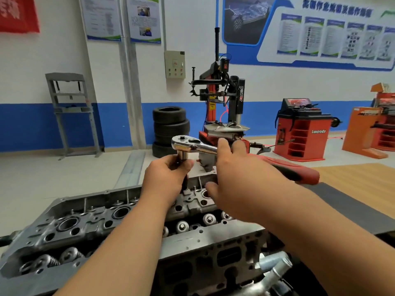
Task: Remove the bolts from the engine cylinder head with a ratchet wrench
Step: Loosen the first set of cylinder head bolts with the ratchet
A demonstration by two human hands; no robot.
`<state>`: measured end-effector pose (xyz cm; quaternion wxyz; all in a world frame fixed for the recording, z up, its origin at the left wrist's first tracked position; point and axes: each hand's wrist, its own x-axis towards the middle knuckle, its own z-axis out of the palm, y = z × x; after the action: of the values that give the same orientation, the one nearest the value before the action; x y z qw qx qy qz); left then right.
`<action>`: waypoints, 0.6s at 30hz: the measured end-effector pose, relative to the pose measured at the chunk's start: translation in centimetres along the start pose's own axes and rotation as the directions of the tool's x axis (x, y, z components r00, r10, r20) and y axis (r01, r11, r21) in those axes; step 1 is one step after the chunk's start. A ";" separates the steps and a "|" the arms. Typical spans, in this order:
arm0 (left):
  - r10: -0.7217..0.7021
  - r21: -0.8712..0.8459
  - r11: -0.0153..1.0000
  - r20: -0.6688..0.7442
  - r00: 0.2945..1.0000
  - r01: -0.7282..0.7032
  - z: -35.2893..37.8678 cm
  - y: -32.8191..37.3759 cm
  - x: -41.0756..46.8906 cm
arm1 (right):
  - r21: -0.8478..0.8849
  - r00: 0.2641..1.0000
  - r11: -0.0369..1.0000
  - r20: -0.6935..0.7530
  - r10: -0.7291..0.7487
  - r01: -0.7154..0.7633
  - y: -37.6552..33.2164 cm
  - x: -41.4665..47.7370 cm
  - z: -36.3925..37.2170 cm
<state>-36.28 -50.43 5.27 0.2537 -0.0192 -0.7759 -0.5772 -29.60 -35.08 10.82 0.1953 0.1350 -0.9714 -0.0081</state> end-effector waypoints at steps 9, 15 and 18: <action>-0.039 0.040 0.999 0.098 0.994 0.035 0.3 -0.4 0.6 | 0.393 0.985 0.916 0.107 -0.136 0.084 -1.0 14.5 3.4; -0.005 0.062 0.998 0.110 0.994 -0.002 0.4 -0.1 0.3 | 0.128 0.997 0.992 0.069 -0.033 0.024 0.1 12.2 2.7; -0.007 0.064 0.998 0.113 0.994 0.000 0.6 -0.2 0.4 | -0.062 0.999 0.997 -0.020 0.050 -0.051 1.4 7.5 1.4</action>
<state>-36.88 -50.06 5.10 0.2087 -0.0424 -0.8072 -0.5505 -37.17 -35.74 12.46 0.2085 0.1045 -0.9719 -0.0321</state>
